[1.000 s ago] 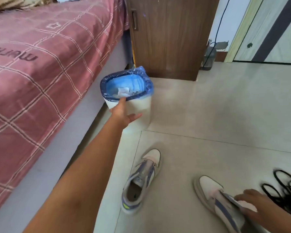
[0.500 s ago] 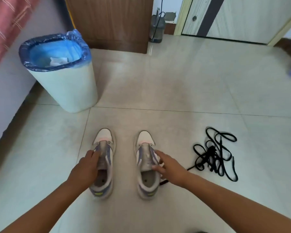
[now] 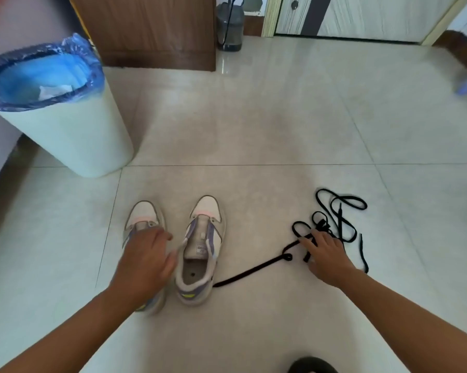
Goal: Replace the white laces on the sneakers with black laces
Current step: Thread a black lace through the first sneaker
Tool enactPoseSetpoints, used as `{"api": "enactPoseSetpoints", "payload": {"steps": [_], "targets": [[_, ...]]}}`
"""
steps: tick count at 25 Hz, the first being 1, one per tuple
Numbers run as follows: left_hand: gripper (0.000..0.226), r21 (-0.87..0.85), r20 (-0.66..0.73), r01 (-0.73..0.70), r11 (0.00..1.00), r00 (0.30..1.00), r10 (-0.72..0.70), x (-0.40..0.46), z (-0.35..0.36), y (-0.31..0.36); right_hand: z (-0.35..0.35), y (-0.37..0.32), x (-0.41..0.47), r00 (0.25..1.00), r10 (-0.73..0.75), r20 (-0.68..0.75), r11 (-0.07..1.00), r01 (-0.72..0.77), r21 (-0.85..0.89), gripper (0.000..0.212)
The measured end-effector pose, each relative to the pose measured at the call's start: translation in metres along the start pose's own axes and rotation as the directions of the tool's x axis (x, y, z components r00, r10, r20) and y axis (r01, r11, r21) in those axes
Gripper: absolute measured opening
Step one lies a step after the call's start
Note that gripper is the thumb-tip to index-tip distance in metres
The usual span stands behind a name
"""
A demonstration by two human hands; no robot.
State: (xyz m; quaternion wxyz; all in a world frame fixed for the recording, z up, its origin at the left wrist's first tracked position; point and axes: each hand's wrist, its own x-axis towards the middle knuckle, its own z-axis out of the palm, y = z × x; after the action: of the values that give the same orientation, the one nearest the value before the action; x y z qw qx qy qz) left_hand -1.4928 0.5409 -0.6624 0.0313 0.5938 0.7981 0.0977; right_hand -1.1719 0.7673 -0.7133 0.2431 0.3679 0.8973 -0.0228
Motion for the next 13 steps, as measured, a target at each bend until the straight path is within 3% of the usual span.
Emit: {"api": "enactPoseSetpoints", "payload": {"steps": [2,4,5,7,9,10,11,12,13], "targets": [[0.039,0.023,0.249,-0.277,0.961,0.932,0.263,0.001,0.009,0.024,0.000,-0.027,0.009,0.967,-0.237,-0.094,0.970,0.230,-0.082,0.071],[0.044,0.080,0.541,-0.399,0.913,0.787,0.297,-0.001,0.019,0.037,0.000,-0.056,0.014,0.902,-0.418,-0.107,0.908,0.410,-0.085,0.052],[0.048,0.107,0.566,-0.402,0.910,0.777,0.277,-0.002,0.025,0.036,-0.004,-0.064,0.018,0.895,-0.435,-0.096,0.900,0.430,-0.077,0.040],[0.049,0.075,0.508,-0.277,0.958,0.837,0.203,-0.002,0.031,0.034,-0.006,-0.065,0.027,0.939,-0.343,-0.040,0.938,0.339,-0.071,0.026],[0.042,0.007,0.491,-0.138,0.990,0.864,0.117,0.001,0.030,0.034,-0.019,-0.054,0.037,0.997,-0.061,-0.041,0.969,0.069,0.238,0.017],[0.038,-0.005,0.502,-0.098,0.995,0.861,0.087,0.002,0.026,0.038,-0.030,-0.045,0.042,0.995,0.098,-0.018,0.859,-0.075,0.507,0.007],[0.034,0.038,0.508,-0.096,0.995,0.859,0.064,0.002,0.027,0.040,-0.049,-0.036,0.044,0.976,0.211,0.048,0.646,-0.176,0.743,0.005],[0.031,0.056,0.554,-0.110,0.992,0.831,0.060,0.004,0.020,0.045,-0.070,-0.026,0.047,0.967,0.230,0.108,0.441,-0.203,0.875,0.009],[0.029,0.027,0.572,-0.077,0.997,0.819,0.048,0.008,0.007,0.052,-0.093,-0.017,0.049,0.977,0.165,0.136,0.355,-0.188,0.916,0.011]]}}
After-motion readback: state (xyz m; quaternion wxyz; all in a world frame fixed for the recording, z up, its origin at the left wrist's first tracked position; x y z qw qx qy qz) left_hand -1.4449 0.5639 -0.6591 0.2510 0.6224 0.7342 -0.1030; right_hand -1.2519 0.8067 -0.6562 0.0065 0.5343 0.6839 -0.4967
